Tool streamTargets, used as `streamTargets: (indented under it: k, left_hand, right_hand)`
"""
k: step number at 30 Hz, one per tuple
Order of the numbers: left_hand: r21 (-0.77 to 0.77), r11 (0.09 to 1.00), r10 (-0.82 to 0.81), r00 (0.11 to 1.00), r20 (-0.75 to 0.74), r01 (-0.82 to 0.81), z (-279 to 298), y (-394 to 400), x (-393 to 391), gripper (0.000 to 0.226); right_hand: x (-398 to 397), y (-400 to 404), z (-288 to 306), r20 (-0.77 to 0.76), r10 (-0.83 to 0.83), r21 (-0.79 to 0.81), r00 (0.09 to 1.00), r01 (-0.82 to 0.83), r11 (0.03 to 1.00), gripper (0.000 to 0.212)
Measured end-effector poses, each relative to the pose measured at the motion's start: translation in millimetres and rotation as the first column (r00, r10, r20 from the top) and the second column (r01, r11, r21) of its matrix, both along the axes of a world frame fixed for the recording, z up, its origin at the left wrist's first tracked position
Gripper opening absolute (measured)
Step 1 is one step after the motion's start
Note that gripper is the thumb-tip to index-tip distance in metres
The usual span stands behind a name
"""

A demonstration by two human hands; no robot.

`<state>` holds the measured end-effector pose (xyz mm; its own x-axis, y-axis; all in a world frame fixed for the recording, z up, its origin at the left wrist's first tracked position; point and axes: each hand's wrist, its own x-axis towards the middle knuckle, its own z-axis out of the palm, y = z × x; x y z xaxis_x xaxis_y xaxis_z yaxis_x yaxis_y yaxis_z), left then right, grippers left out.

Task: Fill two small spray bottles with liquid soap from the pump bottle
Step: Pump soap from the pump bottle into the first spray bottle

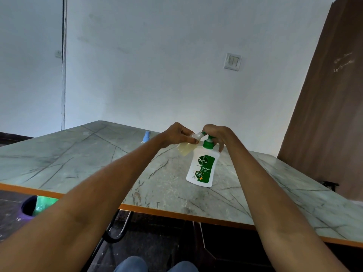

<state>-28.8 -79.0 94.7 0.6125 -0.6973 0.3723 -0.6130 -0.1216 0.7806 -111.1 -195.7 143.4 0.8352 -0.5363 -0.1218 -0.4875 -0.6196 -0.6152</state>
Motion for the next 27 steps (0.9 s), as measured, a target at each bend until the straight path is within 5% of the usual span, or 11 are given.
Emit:
streamTargets:
  k: [6, 27]
  left_hand:
    - [-0.009, 1.0, 0.001, 1.0, 0.002, -0.001, -1.9, 0.7, 0.4, 0.036]
    - [-0.011, 1.0, 0.015, 1.0, -0.015, -0.015, -1.7, -0.7, -0.6, 0.036]
  right_hand:
    - [0.6, -0.6, -4.1, 0.024, 0.018, 0.015, 1.0, -0.019, 1.0, 0.012]
    - [-1.5, -0.1, -2.3, 0.009, -0.003, -0.008, 1.0, 0.003, 1.0, 0.043]
